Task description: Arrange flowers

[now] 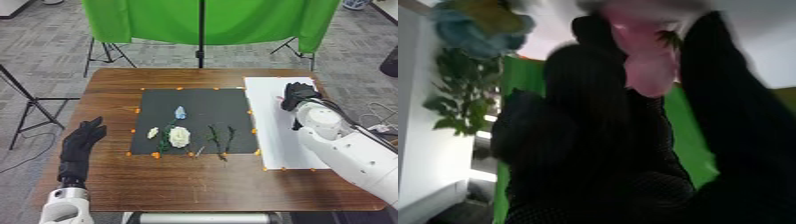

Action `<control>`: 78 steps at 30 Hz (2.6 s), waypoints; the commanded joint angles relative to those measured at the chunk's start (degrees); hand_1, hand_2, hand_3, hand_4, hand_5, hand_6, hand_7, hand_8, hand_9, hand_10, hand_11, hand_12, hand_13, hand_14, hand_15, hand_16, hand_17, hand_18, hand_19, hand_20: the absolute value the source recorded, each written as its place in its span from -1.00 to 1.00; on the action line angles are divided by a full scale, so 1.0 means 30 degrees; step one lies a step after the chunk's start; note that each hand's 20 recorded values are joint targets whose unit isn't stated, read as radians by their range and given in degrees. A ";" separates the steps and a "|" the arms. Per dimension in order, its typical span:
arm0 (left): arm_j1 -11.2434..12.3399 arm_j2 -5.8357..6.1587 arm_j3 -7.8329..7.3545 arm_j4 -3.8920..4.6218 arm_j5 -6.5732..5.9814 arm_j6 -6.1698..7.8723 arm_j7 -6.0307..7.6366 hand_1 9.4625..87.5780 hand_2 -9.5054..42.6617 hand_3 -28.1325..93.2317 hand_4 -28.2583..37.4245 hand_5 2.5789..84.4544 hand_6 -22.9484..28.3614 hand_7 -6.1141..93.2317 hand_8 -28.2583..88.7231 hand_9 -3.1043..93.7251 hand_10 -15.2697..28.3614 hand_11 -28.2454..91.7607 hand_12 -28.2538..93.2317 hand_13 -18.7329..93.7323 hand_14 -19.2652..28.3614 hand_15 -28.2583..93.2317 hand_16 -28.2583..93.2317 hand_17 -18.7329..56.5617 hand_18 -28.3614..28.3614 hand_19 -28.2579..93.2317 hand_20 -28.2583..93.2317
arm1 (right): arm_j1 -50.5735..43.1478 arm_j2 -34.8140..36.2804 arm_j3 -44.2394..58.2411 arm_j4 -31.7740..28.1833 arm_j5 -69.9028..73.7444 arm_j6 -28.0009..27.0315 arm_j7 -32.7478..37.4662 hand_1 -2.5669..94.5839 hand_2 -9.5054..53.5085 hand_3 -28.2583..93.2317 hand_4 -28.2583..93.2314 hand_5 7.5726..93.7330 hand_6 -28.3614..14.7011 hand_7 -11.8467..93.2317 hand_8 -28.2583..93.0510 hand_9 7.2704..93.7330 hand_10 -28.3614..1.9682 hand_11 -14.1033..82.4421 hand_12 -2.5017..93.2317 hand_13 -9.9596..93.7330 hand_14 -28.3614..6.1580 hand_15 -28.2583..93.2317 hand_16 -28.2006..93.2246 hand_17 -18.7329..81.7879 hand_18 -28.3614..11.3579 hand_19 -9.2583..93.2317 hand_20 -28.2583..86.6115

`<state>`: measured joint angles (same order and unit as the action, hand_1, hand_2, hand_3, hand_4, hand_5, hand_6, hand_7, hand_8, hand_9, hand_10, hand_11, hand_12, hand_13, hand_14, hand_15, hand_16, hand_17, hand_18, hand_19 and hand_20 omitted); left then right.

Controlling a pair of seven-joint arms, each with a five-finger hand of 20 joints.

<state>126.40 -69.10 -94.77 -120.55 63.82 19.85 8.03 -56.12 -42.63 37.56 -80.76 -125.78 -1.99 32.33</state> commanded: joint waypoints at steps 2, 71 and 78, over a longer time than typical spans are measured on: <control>0.0140 -0.0133 -0.0001 -0.0035 0.0113 -0.0007 -0.0248 -0.71 -0.36 0.48 -1.00 0.09 0.08 -0.65 -0.61 -0.02 0.37 -0.23 -0.34 -0.13 0.55 -0.12 -0.53 -0.52 0.48 -0.32 -0.20 | -0.0715 0.0290 -0.0168 -0.1062 -0.0718 0.4924 -0.1079 0.30 -1.00 0.36 -0.84 0.68 0.40 -0.39 -0.42 0.92 0.30 -0.55 -0.22 0.95 0.50 0.43 0.03 0.68 -0.11 1.00 0.44; 0.0311 -0.0325 0.0006 -0.0170 0.0463 -0.0298 -0.0663 -0.69 -0.38 0.49 -1.00 0.09 0.08 -0.65 -0.61 -0.02 0.37 -0.22 -0.34 -0.13 0.55 -0.12 -0.53 -0.53 0.48 -0.31 -0.20 | -0.2041 0.0386 0.5428 -0.2302 0.2655 -0.3231 0.3325 -0.39 -1.00 0.47 -0.72 -0.23 0.03 -0.77 -0.59 -0.09 -0.58 -0.60 -0.61 0.73 0.11 0.33 -0.02 0.44 -0.37 0.97 0.28; 0.0239 -0.0266 0.0079 -0.0103 0.0492 -0.0265 -0.0815 -0.69 -0.38 0.49 -1.00 0.09 0.08 -0.65 -0.61 -0.02 0.37 -0.22 -0.34 -0.13 0.56 -0.12 -0.53 -0.53 0.48 -0.31 -0.20 | -0.2216 0.0213 0.4446 -0.0363 0.1509 -0.2734 0.3729 -0.34 -1.00 0.48 -0.73 -0.21 0.15 -0.73 -0.59 -0.09 -0.59 -0.59 -0.62 0.73 0.12 0.34 -0.04 0.43 -0.37 0.97 0.26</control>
<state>126.97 -69.55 -94.76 -121.05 64.84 18.92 6.34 -61.05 -41.79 52.11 -84.54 -118.64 -12.15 42.15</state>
